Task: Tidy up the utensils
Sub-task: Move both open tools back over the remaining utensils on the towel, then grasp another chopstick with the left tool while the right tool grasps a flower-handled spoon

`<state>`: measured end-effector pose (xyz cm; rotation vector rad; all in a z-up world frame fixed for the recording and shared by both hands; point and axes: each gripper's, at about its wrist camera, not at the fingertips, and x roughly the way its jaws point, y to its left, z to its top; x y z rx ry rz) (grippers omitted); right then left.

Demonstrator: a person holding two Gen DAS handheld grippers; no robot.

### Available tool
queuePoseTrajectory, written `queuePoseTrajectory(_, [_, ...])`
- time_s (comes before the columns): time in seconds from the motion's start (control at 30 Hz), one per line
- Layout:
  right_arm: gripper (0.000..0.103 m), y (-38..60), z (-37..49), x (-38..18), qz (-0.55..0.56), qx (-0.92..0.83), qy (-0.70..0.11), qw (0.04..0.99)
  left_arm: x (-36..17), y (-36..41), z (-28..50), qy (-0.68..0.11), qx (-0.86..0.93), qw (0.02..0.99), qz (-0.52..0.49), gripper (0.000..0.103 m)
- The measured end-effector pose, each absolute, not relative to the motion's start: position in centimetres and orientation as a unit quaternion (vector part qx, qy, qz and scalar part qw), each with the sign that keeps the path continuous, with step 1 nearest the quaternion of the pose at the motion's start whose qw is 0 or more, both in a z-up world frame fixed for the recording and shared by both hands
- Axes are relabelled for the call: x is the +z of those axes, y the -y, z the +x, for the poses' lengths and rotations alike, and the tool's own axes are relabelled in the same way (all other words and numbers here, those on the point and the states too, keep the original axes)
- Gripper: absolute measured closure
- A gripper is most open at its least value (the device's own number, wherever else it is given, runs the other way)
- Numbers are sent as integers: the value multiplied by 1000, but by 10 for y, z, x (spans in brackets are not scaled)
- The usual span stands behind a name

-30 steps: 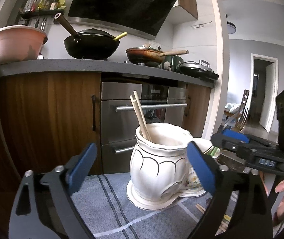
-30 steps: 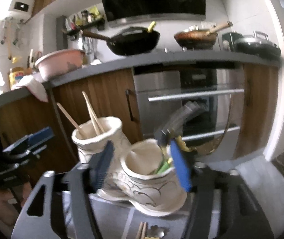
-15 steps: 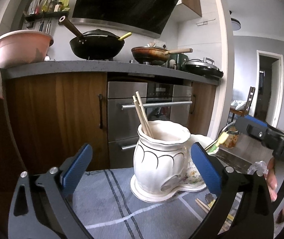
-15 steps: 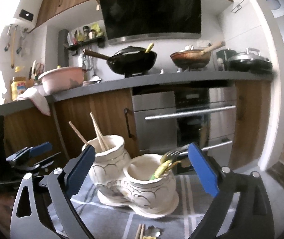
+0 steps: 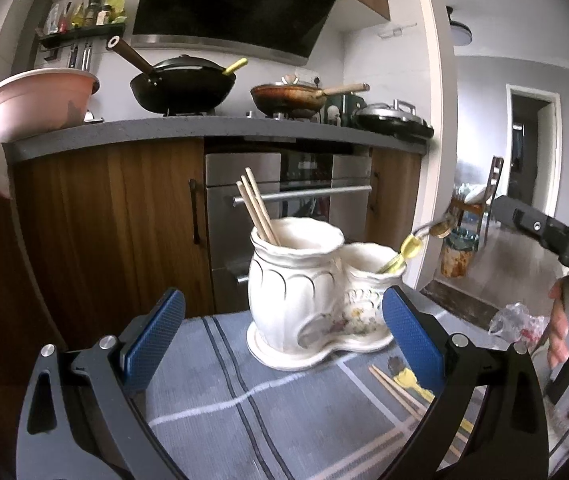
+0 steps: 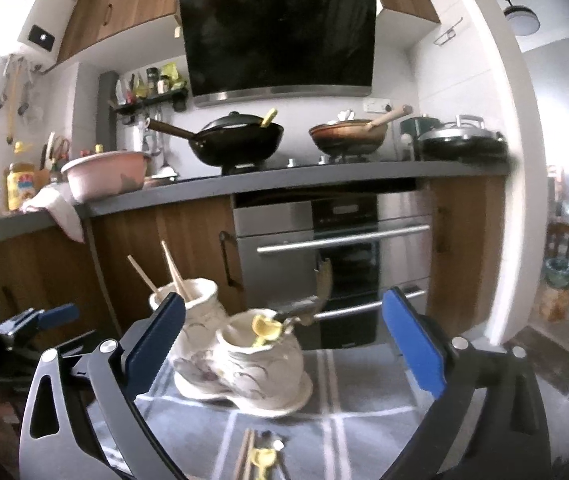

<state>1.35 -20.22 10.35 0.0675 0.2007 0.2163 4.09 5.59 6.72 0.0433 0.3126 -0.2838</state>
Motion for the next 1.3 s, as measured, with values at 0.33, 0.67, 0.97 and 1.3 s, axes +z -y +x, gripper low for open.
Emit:
queuePoseTrajectory(0.33, [5,236,10,71,5,83,-209,974,46,-30,40,-228,-144,961,54,6])
queuePoseTrajectory(0.67, [5,239,23,14,-5,104,-350,931,-1,12,47,-339,-184,918,89,6])
queuePoseTrajectory(0.97, [5,242,24,2,-3,108,-372,922,-30,44,48,-397,-200,888,120,7])
queuePoseTrajectory(1.3, [5,241,28,1,-12,111,-383,917,-39,64,45,-430,-207,867,141,39])
